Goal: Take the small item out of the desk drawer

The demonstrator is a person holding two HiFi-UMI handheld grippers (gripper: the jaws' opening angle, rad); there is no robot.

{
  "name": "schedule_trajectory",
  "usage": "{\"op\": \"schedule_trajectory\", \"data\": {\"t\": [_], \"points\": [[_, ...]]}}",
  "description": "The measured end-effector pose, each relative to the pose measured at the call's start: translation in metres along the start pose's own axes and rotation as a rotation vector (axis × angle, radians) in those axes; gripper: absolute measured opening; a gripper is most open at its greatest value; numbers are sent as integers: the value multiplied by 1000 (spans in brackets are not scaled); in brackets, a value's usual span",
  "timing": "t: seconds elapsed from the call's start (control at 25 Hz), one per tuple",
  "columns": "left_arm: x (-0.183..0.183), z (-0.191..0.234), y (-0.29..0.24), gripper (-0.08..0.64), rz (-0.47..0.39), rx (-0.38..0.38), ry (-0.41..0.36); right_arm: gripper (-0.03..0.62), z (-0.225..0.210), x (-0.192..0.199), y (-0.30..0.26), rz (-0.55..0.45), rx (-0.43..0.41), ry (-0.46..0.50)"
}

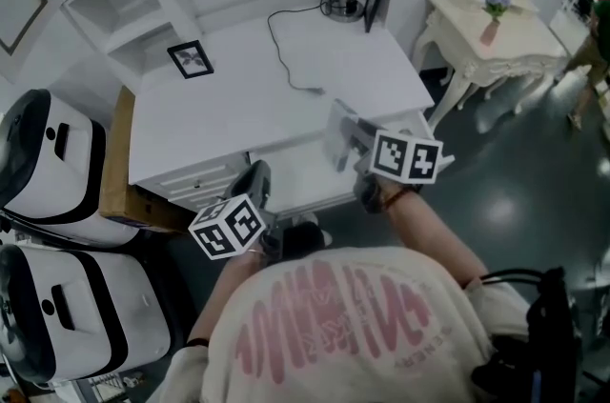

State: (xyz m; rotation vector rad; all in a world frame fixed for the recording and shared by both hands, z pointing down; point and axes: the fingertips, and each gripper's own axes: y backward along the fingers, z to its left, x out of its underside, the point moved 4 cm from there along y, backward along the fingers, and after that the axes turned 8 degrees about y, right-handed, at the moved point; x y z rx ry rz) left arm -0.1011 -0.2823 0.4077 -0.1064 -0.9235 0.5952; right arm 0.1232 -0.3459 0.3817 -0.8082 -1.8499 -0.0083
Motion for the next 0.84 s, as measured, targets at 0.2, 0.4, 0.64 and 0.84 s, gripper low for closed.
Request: {"op": "schedule_trajectory", "data": {"t": [0.2,0.4,0.64,0.84], "points": [[2,1,-4,29,10,-7,3,107,-7,3,-1,9,7,-7],[5,1,-7,29,21,-11,14,107,-12,8,-2,23,12,-17],[11,2,-10,29,30,-13,16,107,-20,13,-2,30,18,-28],[14,-2,-12,29,36,-14,18,107,-23,15,-1,38,22,-25]]}}
